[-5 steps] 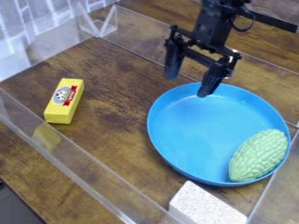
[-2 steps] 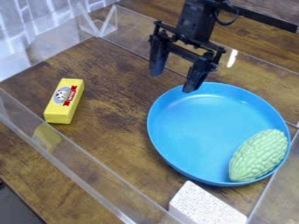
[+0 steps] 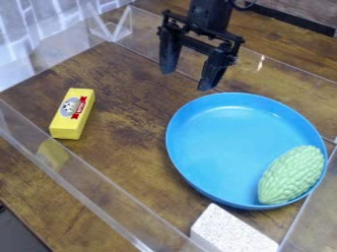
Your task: Put the green object in the blue tray
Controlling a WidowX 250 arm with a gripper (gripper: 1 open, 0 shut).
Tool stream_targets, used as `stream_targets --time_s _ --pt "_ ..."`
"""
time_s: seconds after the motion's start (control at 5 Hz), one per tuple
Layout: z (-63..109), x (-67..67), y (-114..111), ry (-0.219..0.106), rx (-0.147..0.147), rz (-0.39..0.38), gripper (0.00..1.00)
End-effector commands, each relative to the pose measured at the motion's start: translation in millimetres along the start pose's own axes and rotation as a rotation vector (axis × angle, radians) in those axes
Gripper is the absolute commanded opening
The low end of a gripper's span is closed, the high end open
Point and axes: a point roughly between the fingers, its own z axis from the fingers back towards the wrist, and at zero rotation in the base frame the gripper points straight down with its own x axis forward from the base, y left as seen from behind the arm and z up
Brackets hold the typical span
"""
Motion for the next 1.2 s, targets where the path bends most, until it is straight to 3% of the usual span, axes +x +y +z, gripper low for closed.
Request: stream_targets --time_s 0.0,0.4,1.0 --pt "22.3 4.4 4.8 -0.097 -0.019 -0.039 1.00" --pt "19.9 19.5 12.5 -0.145 -0.031 -0.140 1.00" --pt "17.0 36.9 20.9 -0.227 -0.073 -0.176 1.00"
